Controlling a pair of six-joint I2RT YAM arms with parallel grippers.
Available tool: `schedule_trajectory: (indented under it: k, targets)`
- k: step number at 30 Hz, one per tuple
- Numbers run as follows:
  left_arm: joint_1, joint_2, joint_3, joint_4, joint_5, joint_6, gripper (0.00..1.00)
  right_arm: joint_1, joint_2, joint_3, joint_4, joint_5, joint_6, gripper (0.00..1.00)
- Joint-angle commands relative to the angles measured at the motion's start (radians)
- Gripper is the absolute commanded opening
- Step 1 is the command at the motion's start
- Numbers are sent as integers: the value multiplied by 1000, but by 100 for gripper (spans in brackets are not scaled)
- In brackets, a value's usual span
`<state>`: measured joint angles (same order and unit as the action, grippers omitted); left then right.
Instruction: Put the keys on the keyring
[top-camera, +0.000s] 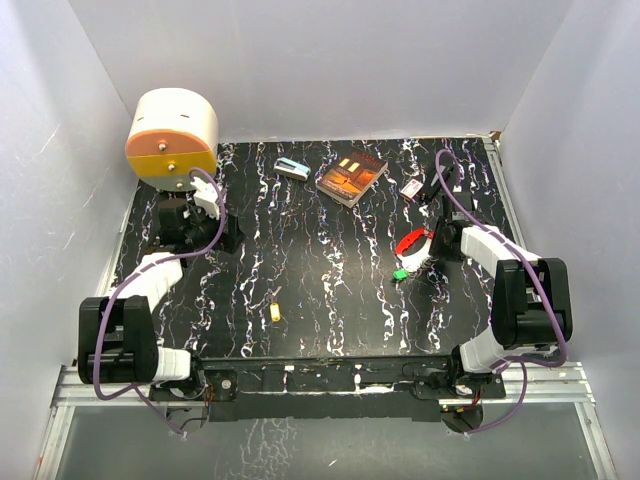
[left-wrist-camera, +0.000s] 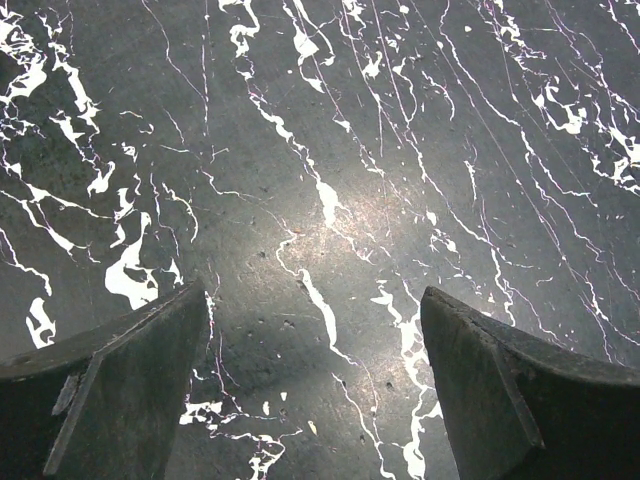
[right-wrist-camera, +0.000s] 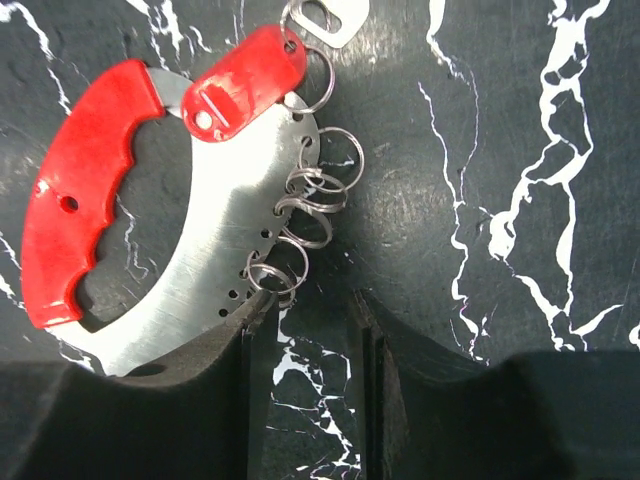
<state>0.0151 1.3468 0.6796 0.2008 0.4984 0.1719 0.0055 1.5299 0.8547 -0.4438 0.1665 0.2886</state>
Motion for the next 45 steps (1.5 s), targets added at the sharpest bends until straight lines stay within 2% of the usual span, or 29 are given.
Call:
schedule_trajectory:
  k: [1,12,21,45]
  targets:
    - [-8,-17,41,-18,27,-3,86,-2,-10,66,30,24,19,38]
    - [-13,-32,55,-42,21,0,86,-37,-48,64,58,62,45,34]
    - [-15,-53,39,-54,15,22,86,-50,-24,67,90,18,63,31]
    - [-16,-30,41,-41,8,28,86,-50,40,20,164,-2,93,30]
